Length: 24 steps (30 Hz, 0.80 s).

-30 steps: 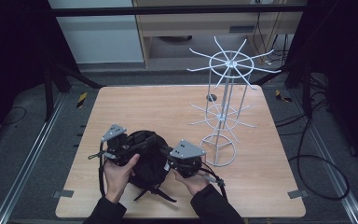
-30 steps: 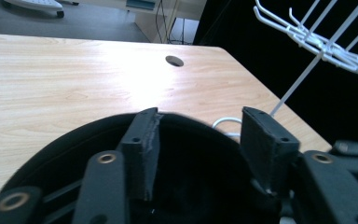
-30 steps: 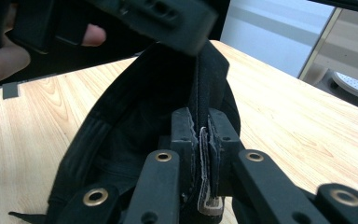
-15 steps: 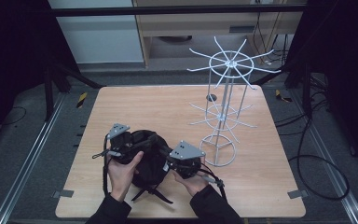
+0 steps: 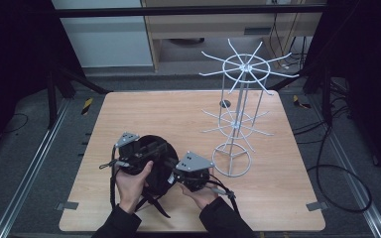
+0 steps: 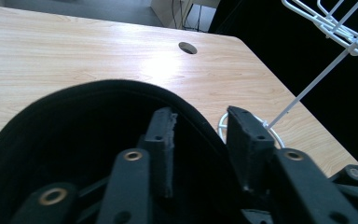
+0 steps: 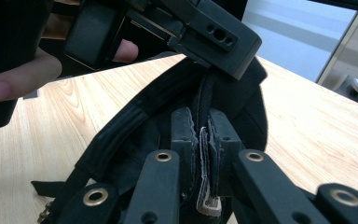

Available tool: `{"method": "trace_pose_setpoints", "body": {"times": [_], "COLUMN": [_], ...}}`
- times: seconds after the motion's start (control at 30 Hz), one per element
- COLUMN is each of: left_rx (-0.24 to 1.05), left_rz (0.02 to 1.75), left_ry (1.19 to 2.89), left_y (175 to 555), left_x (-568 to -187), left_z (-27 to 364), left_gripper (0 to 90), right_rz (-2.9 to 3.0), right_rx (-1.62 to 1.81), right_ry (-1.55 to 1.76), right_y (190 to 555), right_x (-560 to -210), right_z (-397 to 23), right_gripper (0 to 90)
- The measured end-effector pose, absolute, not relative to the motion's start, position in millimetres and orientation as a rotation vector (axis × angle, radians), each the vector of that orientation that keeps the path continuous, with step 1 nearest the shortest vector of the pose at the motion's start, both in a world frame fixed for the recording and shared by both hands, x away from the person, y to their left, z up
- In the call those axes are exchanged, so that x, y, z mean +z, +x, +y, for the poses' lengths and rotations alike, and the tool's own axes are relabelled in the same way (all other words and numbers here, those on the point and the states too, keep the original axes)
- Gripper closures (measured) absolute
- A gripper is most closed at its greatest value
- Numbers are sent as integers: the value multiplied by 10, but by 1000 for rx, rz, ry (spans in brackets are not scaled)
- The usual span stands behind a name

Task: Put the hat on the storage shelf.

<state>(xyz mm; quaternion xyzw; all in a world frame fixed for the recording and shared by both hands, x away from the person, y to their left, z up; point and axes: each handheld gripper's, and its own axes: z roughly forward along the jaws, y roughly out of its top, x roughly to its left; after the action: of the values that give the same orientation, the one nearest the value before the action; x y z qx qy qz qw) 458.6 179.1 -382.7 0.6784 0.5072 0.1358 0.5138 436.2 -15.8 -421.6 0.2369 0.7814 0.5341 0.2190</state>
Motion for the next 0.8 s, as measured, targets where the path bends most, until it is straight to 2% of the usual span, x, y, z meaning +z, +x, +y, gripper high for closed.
{"method": "trace_pose_setpoints", "body": {"times": [0.2, 0.27, 0.43, 0.63, 0.8], "left_rx": [331, 339, 338, 346, 386], "left_rz": [1197, 1186, 1160, 1111, 1073], "left_ry": [1599, 1596, 1583, 1575, 1582], "left_y": [4541, 4529, 4512, 4489, 4439], "left_x": [-3820, -3815, -3812, -3776, -3719], "left_z": [1771, 1767, 1794, 1869, 1965], "left_gripper": [789, 817, 838, 845, 849], "right_rz": [2158, 2156, 2153, 2177, 2142], "right_rx": [1487, 1493, 1518, 1636, 1675], "right_ry": [668, 674, 677, 693, 705], "right_y": [4358, 4356, 4352, 4336, 4326], "right_x": [-4216, -4214, -4207, -4128, -3947], "right_z": [-112, -100, -91, -169, -367], "right_gripper": [823, 818, 761, 539, 508]}}
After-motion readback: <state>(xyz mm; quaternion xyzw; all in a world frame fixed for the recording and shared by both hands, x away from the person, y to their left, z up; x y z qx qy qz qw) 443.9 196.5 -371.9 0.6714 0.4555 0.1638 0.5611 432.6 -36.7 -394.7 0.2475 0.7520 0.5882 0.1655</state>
